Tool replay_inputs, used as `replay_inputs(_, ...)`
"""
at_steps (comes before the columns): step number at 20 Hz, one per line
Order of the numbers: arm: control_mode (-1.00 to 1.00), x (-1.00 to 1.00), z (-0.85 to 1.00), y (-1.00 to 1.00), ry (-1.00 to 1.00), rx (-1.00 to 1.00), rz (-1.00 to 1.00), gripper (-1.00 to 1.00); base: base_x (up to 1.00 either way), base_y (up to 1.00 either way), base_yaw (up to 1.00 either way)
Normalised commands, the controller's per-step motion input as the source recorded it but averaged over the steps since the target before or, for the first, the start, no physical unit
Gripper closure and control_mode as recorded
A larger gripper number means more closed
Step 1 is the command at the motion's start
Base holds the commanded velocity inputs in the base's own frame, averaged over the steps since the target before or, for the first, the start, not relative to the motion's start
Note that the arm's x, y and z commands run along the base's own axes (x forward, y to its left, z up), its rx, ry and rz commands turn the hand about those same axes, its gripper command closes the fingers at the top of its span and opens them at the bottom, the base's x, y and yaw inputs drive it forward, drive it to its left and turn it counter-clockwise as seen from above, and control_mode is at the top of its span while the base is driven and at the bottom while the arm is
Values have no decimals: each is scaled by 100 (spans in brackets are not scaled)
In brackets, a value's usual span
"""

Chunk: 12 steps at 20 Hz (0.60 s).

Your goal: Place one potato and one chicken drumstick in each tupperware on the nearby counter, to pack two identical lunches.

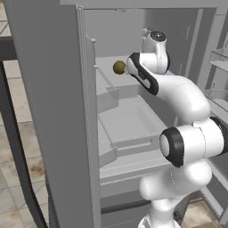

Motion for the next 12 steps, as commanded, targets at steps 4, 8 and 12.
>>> replay_inputs(4, -100, 33, -18, -1, 0, 0, 2, -100, 0, 0, 0)
replay_inputs(8, -100, 38, -23, 0, 0, 0, 1, -100, 0, 0, 0)
replay_inputs(12, -100, 39, -31, 0, 0, 0, 1, -100, 0, 0, 0)
